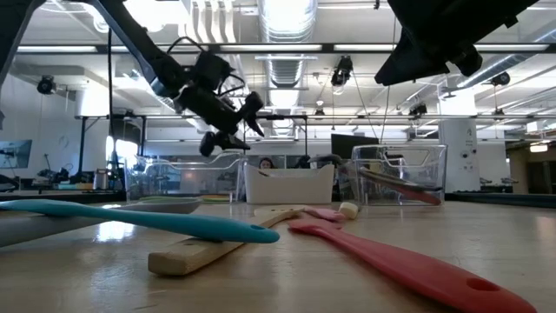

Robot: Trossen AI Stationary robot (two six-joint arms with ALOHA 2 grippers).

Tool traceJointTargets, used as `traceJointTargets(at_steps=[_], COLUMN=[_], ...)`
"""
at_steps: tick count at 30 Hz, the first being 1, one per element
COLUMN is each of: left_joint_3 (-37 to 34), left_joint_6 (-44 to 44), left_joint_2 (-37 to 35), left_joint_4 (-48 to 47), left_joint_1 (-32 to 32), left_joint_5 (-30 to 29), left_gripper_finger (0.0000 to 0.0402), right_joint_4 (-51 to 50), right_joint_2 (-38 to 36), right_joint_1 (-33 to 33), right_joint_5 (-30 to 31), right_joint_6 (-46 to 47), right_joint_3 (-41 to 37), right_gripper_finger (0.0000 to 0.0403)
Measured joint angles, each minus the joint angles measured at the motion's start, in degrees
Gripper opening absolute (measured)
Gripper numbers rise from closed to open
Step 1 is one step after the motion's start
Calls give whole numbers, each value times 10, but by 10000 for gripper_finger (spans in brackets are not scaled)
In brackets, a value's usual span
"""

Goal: Pick & Place Kitchen Items
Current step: Put the blue knife into the white bin, then put the blue spatula into the left transparent bin

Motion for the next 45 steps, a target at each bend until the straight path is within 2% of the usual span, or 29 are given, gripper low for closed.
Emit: traceJointTargets(at_steps=[6, 11, 16, 21, 26, 32, 38, 45], left_joint_3=[50, 95, 137, 145, 144, 144, 144, 143], left_joint_6=[87, 165, 237, 265, 248, 216, 196, 193], left_joint_2=[-25, -62, -121, -199, -262, -288, -275, -221], left_joint_4=[-132, -233, -401, -544, -644, -666, -668, -673], left_joint_1=[-2, -8, -28, -78, -175, -352, -514, -630], left_joint_5=[12, 88, 154, 161, 161, 141, 100, 51], left_gripper_finger=[234, 234, 233, 233, 234, 234, 234, 234], right_joint_4=[0, -1, -2, -2, -2, 0, 7, 20], right_joint_2=[0, 0, 0, 0, 0, 0, 0, 0], right_joint_1=[0, 0, 0, 0, 0, 0, 0, 0], right_joint_5=[-1, -10, -13, -15, -15, -15, -15, -15], right_joint_6=[0, 0, 0, 0, 2, 10, 11, 11], right_joint_3=[0, 0, 0, 0, 0, 0, 0, 0], right_gripper_finger=[86, 77, 70, 70, 79, 88, 90, 78])
